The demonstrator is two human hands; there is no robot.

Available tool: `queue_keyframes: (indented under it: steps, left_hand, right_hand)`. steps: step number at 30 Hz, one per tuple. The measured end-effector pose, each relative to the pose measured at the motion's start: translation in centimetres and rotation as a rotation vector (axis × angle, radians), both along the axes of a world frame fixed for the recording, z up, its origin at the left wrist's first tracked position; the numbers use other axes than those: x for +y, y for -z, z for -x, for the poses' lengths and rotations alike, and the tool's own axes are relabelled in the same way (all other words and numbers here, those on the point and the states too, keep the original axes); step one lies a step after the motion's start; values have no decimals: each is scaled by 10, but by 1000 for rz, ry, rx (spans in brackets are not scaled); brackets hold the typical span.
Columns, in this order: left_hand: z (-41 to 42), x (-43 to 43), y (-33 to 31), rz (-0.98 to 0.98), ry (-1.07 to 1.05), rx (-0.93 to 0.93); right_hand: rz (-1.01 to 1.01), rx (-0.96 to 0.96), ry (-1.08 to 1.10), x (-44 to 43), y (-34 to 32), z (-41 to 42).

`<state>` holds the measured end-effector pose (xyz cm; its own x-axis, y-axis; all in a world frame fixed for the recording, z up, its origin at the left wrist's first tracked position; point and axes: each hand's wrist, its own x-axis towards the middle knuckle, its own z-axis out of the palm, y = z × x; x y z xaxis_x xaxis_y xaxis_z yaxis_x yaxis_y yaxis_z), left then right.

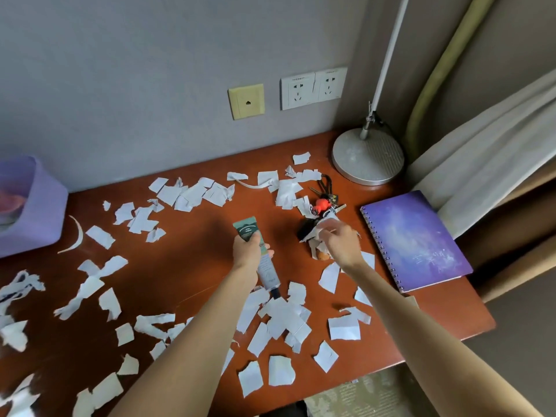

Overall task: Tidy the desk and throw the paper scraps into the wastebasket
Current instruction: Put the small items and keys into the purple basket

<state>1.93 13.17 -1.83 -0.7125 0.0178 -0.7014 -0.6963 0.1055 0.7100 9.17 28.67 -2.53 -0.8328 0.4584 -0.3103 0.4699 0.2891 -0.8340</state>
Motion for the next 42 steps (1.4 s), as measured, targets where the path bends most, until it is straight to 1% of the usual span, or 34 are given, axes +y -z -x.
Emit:
queue_keyframes:
  steps: [1,2,3,4,6,9,12,14,16,19,21,23,26,29,31,36,39,42]
  left_hand:
    - [2,0,1,26,29,-2]
    - [4,1,2,38,45,-11]
    - [5,2,3,48,57,-15]
    - [7,4,3,60,77,-12]
    - [10,10,4,82,138,-1]
    - [13,17,6,67,164,-6]
    - [15,23,9,73,172,-25]
    - [15,26,12,77,177,-27]
    - [14,28,14,73,176,-34]
    - [13,30,16,72,185,-59]
    - [15,32,15,83,201,-57]
    - [20,34,14,93,208,-42]
    - [28,36,15,105,206,-27]
    - [34,36,16,95,192,-28]
    - [37,36,17,89,182,-27]
    - [38,28,20,95,139,-28]
    - [37,23,18,85,107,-33]
    - [38,17,9,66,81,-18]
  right_hand:
    - [-222,-92,33,8,5,8]
    - [-372,-204,-15,12,13,15]
    - [-451,-299,-103,13,18,20]
    - [-481,-367,-173,13,23,24]
    - [-471,-403,-180,13,33,27]
    - [-454,-324,-82,14,42,22]
    - [-429,-210,56,20,45,15]
    - [-432,-169,141,27,47,13]
    - [-421,-172,206,36,48,12]
    - [-399,-218,245,48,44,14]
    - [-380,-209,222,56,42,22]
    - [-344,-190,138,61,41,37]
    - [-324,-239,32,63,41,60]
    - [-341,-332,48,67,49,73]
    - [-369,-331,71,70,54,77]
    - [-286,-199,158,65,50,83]
    - [-238,-85,86,56,30,91]
    - [-15,31,66,45,7,97]
